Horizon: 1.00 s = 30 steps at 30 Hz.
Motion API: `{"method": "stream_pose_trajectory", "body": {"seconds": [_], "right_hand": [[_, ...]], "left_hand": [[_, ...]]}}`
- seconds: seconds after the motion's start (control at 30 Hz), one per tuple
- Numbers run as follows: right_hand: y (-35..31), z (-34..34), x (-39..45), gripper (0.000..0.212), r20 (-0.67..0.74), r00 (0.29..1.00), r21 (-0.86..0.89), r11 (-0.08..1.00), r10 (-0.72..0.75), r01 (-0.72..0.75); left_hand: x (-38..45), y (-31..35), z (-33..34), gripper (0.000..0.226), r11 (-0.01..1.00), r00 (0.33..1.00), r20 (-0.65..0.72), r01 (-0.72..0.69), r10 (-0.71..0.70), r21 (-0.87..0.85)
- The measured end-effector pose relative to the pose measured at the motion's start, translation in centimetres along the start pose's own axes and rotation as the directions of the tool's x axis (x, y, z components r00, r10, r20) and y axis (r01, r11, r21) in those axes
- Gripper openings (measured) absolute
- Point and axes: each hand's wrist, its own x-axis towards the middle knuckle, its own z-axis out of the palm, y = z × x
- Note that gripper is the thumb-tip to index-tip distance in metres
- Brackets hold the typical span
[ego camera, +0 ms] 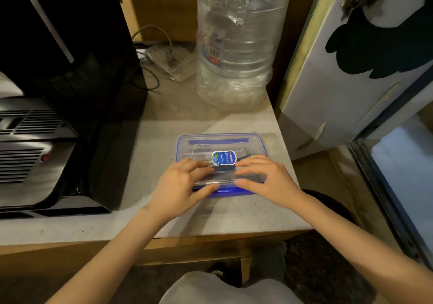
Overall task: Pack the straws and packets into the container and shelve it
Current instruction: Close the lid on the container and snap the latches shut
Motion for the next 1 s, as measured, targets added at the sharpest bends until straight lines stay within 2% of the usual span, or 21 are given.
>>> {"method": "stream_pose_trajectory", "body": {"seconds": [0.1,0.2,0.3,0.37,0.43,0.53,0.6,0.7,0.8,0.9,1.0], "right_hand": [[0.0,0.0,2.1,0.016,-0.058,0.998,-0.018,1.000,-0.010,0.009],[0.2,-0.3,4.9,0.023,-0.090,0.996,-0.081,0.996,0.026,-0.033],[0.3,-0.9,7.6,0.032,-0.103,0.994,-0.183,0.982,0.029,-0.048],[0.6,-1.1,9.0,0.041,-0.072,0.997,-0.286,0.958,0.014,-0.034],[1.0,-1.4,10.1,0.054,0.006,0.995,-0.303,0.949,0.096,-0.090],[1.6,-1.9,11.0,0.068,0.169,0.951,-0.231,0.949,0.258,-0.216],[2.0,-2.1,11.4,0.067,0.233,0.928,-0.289,0.932,0.290,-0.218],[2.5,-2.3,11.9,0.066,0.269,0.911,-0.378,0.904,0.313,-0.198],[2.8,-2.2,11.9,0.065,0.270,0.912,-0.343,0.916,0.310,-0.210],[2.7,-2.0,11.6,0.068,0.220,0.942,-0.295,0.937,0.255,-0.185],[2.9,-1.7,11.5,0.056,0.166,0.970,-0.304,0.945,0.176,-0.120]], "left_hand": [[2.6,-0.2,-0.1,0.051,0.999,0.999,-0.012,0.038,-0.038,0.034],[5.9,-0.6,-0.1,0.048,0.992,0.992,-0.028,0.123,-0.123,-0.002],[8.6,-1.6,-0.1,0.037,0.971,0.970,-0.036,0.240,-0.240,-0.018],[9.9,-2.5,-0.2,0.047,0.952,0.952,-0.029,0.306,-0.306,-0.017],[10.9,-3.3,-0.4,0.060,0.921,0.921,0.064,0.388,-0.386,-0.026],[11.6,-4.3,-0.3,0.069,0.875,0.841,0.280,0.485,-0.464,-0.007],[11.6,-4.6,-0.1,0.080,0.869,0.820,0.326,0.495,-0.470,0.006],[11.5,-4.7,0.2,0.094,0.880,0.838,0.300,0.474,-0.456,0.016],[11.5,-4.7,0.2,0.095,0.882,0.844,0.284,0.472,-0.455,0.008],[11.4,-4.7,0.1,0.098,0.882,0.859,0.255,0.469,-0.444,-0.046],[11.0,-4.6,0.1,0.088,0.910,0.909,0.166,0.402,-0.383,-0.101]]}}
